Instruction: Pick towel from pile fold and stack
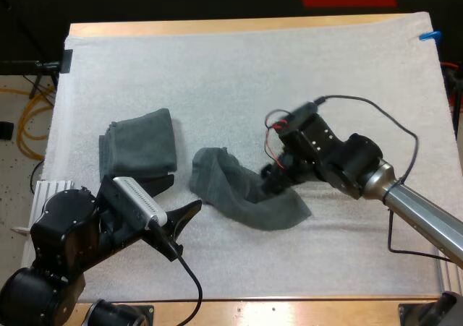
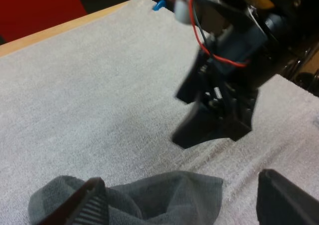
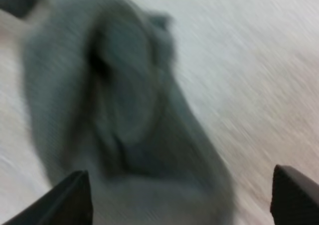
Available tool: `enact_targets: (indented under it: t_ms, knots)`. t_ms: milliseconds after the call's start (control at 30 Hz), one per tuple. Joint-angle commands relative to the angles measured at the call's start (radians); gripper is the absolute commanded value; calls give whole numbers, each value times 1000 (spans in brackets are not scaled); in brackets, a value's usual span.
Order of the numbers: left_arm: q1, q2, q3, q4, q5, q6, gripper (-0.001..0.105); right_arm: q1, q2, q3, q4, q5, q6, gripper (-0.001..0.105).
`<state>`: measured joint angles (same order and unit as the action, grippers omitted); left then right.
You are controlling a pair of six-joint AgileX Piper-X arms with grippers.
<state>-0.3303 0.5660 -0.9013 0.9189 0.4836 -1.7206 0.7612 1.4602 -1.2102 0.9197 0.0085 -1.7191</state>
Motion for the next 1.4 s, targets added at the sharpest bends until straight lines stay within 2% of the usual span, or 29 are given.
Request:
enact_targets:
  t_ms: [0, 167, 367, 467, 633, 867, 967, 1000, 1033, 1067, 1167, 1233, 1367]
  knots:
    - [-4, 1, -9, 4, 7, -10, 62, -4, -8, 2, 66, 38, -13, 70]
    - [-4, 1, -9, 13, 7, -10, 62, -51, -8, 107, 80, 26, -12, 70]
    - [-4, 1, -9, 106, 7, -7, 62, -95, -8, 280, -20, -96, -1, 70]
    - [-4, 1, -9, 158, 7, -7, 62, -95, 11, 330, -86, -116, 44, 70]
    - [-4, 1, -9, 198, 5, -7, 62, -95, 82, 349, -156, -152, 59, 68]
    - [-4, 1, -9, 213, 5, -7, 62, -95, 170, 349, -230, -147, 93, 38]
    - [-4, 1, -9, 213, 5, -7, 62, -95, 187, 349, -240, -139, 79, 22]
    - [-4, 1, -9, 213, 5, -7, 62, -95, 187, 349, -255, -135, 63, 12]
    - [-4, 1, -9, 213, 5, -7, 62, -95, 187, 346, -275, -109, 55, 2]
    - [-4, 1, -9, 213, 5, -7, 62, -95, 187, 341, -283, -87, 56, 0]
    - [-4, 1, -9, 213, 5, -7, 62, -106, 187, 303, -323, 51, 56, 0]
    - [-4, 1, -9, 213, 5, -7, 62, -128, 184, 265, -347, 195, 52, 0]
    - [-4, 1, -9, 213, 5, -7, 62, -198, 184, 215, -377, 326, 39, 0]
